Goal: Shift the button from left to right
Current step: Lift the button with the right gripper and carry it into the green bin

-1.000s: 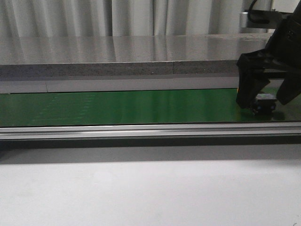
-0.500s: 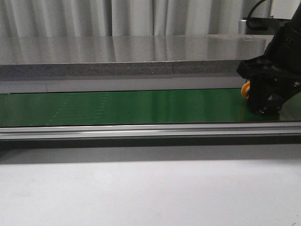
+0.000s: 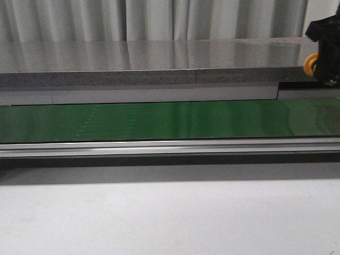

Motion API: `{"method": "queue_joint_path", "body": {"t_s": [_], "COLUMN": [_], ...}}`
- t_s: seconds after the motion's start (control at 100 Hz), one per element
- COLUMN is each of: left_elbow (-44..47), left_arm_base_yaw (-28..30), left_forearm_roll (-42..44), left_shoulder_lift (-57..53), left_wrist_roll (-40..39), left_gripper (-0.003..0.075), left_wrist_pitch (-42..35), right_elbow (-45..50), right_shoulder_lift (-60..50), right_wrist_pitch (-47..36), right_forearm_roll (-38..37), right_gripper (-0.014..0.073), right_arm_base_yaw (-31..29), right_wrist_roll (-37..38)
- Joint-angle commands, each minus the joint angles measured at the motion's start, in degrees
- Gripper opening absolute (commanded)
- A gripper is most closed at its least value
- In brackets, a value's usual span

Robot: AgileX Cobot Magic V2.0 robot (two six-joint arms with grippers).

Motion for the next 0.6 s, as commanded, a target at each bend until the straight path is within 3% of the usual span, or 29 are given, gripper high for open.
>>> {"method": "queue_joint_path", "body": {"t_s": [0.0, 0.32, 0.59], "left_elbow": [-1.67, -1.67, -1.67], "left_arm_base_yaw": [-0.44, -0.44, -0.44], "left_forearm_roll": [-0.41, -0.41, -0.41], "left_shoulder_lift": [0.46, 0.46, 0.46], "left_wrist_roll": [-0.13, -0.13, -0.13], "left_gripper": [-0.0020, -0.0020, -0.0020], "left_wrist_pitch": [-4.11, -4.11, -4.11], "right_elbow": [-2.91, -3.15, -3.15], "right_shoulder_lift": [-3.00, -2.89, 0.78], "right_wrist_pitch": [-0.30, -4.66, -5.85], "right_forearm_roll": [-0.31, 2.36, 9.25], "right_gripper": [0.0236, 0.0236, 0.0236], "right_arm_base_yaw": [-3.51, -16.06, -22.49], "right_wrist_roll": [-3.73, -14.62, -22.85]}}
